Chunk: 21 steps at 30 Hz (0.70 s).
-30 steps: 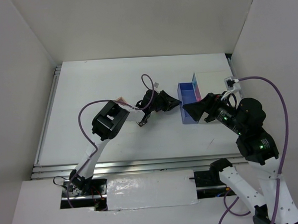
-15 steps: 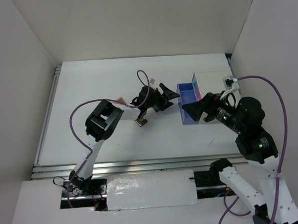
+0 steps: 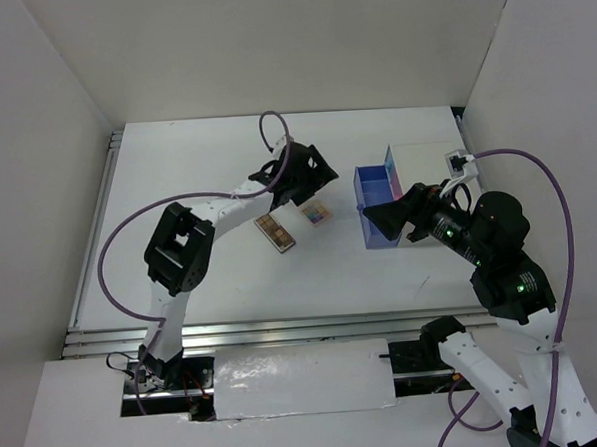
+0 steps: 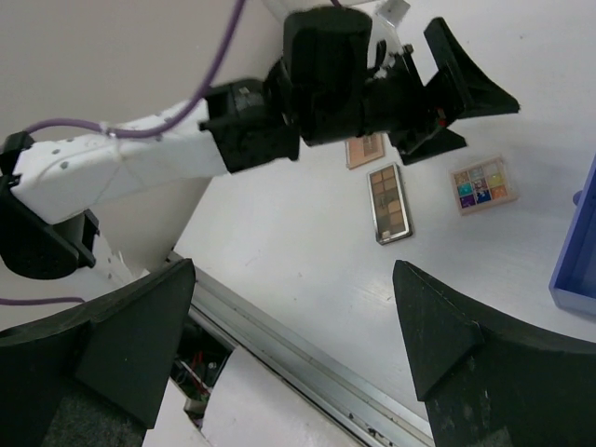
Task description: Organize the makeup
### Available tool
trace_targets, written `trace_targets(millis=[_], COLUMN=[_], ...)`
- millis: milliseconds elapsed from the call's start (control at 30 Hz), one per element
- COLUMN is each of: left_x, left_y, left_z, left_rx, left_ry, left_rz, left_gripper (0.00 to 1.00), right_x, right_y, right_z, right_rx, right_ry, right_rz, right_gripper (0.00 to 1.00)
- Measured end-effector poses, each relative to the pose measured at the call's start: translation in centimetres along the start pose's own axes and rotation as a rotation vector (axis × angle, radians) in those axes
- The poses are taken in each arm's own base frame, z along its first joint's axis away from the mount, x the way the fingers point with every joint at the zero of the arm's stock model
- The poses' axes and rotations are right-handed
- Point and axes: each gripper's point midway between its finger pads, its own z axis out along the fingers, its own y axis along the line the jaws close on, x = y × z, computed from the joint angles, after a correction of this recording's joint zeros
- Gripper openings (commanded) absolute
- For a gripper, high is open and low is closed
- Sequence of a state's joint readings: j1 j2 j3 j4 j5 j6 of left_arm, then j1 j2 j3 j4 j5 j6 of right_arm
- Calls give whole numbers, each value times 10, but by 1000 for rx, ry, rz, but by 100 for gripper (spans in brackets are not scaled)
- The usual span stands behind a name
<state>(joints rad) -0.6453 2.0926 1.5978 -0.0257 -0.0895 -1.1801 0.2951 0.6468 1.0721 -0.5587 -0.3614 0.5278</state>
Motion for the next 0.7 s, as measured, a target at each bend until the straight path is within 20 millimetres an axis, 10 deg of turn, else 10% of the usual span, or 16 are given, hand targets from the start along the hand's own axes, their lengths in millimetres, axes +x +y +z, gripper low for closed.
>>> trace_targets(millis=[233, 533, 700], left_x=[-37, 19, 37], left_y=[-5, 76, 89], left_z=[-26, -4, 8], left_rx=[-304, -630, -654], left_ry=[-122, -33, 3], left_rz=[4, 59, 81], left_gripper=[99, 99, 99], right_x=[-2, -4, 0], right_y=[1, 3, 2], right_z=[0, -2, -4], right_rx=[-4, -13, -14], right_ry=[-9, -24, -24], right_rz=[0, -4, -4], right_gripper=[95, 95, 95])
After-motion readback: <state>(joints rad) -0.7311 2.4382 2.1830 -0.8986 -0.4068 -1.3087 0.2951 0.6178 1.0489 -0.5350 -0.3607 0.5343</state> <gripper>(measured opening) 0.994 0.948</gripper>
